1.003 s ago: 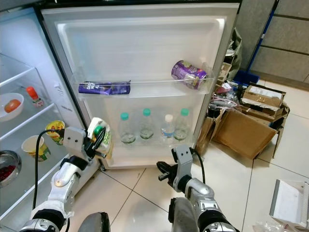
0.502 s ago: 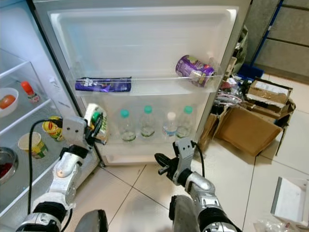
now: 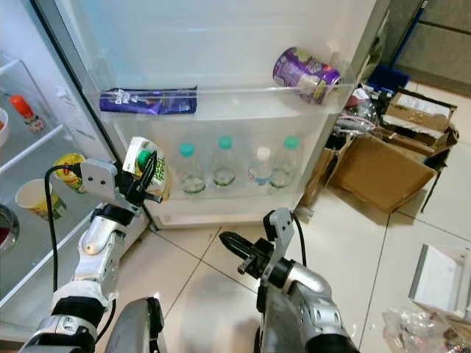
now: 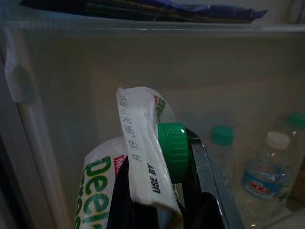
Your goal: Restocking fridge
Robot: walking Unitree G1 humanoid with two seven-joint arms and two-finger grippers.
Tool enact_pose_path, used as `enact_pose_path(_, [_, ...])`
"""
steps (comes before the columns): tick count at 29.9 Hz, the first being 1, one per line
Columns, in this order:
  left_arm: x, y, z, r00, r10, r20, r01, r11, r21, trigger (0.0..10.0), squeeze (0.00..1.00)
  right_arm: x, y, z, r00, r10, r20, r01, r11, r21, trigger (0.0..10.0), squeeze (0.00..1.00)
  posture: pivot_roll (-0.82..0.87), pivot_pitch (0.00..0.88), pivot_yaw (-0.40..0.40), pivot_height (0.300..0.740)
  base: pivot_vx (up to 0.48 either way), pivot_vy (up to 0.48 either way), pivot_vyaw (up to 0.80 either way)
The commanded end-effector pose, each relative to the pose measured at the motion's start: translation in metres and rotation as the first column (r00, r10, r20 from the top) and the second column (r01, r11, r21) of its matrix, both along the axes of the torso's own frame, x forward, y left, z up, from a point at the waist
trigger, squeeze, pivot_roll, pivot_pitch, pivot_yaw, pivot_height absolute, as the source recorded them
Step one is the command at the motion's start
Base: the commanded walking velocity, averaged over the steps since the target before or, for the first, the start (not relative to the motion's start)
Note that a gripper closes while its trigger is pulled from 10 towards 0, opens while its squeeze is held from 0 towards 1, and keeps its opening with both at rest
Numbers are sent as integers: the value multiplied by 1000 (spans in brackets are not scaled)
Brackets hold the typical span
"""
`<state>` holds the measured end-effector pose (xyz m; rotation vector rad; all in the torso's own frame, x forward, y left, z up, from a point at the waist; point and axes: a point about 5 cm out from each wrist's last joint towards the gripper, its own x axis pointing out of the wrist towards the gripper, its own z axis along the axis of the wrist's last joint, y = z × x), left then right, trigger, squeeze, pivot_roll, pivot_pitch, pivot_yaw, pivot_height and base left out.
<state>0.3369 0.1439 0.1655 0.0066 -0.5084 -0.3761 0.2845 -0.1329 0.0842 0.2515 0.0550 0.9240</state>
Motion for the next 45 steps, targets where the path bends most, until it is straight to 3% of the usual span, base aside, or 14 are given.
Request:
enact_pose_path(1, [-1,-3,-14,997,-35,-72,35,999,3,10000,0,-9,4,-2,999,23,-22,-23,1000,16,10000,0,-151,389,35,550,0,0,0])
enact_pose_path(5, [4,-5,-7,996,-67,-62,68,998,6,10000,0,-19,5,3,999,30,-25,-29,999,43,10000,0,-157,413,42,550,0,0,0])
enact_pose_path(17, [10,-13,9,987,-159,-26,159,987,9,10000,0,-27,7,16,998,52,-34,-50,998,47,10000,0,-163,437,44,550,0,0,0])
enact_pose_path(27, [9,-23,38,975,-202,87,203,979,-2,10000,0,-32,6,20,998,57,-39,-55,997,46,10000,0,-163,443,44,550,0,0,0])
enact_pose_path(31, [5,-30,54,956,-256,146,259,966,-3,10000,0,-34,7,23,997,60,-41,-58,997,49,10000,0,-166,450,44,550,0,0,0])
enact_pose_path(42, [3,-35,81,930,-286,231,285,958,35,10000,0,-36,9,30,997,70,-35,-68,996,55,10000,0,-165,459,43,550,0,0,0])
enact_pose_path(45, [0,-37,86,920,-299,253,281,954,106,10000,0,-37,10,31,997,72,-33,-71,996,55,10000,0,-166,464,40,550,0,0,0])
